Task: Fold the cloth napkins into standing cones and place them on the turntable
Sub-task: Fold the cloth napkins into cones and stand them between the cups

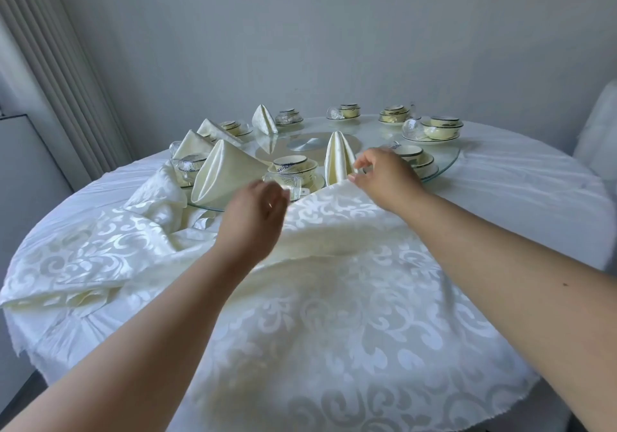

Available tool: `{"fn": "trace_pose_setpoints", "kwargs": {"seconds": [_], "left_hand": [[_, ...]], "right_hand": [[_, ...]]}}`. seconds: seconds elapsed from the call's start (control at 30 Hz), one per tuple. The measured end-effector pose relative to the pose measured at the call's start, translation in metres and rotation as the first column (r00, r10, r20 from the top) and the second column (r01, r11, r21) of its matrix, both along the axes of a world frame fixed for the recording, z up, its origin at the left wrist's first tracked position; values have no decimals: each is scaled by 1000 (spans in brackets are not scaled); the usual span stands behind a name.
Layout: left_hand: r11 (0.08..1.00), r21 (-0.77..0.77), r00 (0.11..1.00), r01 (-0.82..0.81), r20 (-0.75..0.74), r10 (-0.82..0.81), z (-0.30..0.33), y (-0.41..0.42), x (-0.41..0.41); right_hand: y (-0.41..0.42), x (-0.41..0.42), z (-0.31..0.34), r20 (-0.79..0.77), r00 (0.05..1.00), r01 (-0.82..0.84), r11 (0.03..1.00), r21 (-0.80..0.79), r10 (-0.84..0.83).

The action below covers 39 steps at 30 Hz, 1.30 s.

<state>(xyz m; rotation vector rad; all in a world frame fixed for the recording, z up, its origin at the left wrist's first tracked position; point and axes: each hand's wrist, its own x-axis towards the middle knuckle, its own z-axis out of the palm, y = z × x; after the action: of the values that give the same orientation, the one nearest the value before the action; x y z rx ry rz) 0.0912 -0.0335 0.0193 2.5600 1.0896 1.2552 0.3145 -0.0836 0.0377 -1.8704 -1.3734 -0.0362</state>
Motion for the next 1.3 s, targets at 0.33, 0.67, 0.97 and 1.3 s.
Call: {"fn": "trace_pose_setpoints", "kwargs": {"seconds": [0.33,0.67,0.97,1.3], "left_hand": [[770,-511,883,383,-43,-468,-33,-72,-48],[460,-741,823,489,217,-525,-33,-91,-74],[85,-794,689,602,463,-558,-25,-79,-70],[124,-946,895,299,233,-381,-28,-62,-51]], "right_hand": [[-129,-67,-33,-180,747,-661,685,-306,640],[-138,-84,-65,-128,698,-700,633,-331,704],[-92,-49,-45,-760,574,-675,702,-227,307],[-121,-66,-27,-362,633,-729,684,16,684]]}}
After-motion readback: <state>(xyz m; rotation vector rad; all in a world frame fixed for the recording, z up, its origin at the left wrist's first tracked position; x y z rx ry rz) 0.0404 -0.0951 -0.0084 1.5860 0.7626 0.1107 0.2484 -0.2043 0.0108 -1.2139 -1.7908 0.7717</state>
